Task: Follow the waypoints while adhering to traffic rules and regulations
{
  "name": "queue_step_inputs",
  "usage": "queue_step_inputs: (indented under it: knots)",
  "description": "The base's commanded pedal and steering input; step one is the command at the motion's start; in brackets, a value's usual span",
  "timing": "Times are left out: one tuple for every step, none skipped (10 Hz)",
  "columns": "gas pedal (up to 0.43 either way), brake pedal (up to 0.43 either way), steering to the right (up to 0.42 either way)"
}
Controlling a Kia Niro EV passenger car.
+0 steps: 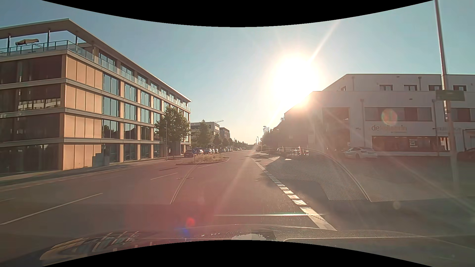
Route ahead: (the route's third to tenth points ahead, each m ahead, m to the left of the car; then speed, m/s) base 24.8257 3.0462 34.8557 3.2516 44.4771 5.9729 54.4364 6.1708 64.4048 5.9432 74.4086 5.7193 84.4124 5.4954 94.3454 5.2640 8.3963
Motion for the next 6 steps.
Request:
queue_step_inputs:
  knots:
    - [0.118,0.000,0.014]
    - [0.118,0.000,0.006]
    - [0.118,0.000,0.002]
    - [0.118,0.000,0.001]
    - [0.118,0.000,0.001]
    - [0.118,0.000,0.000]
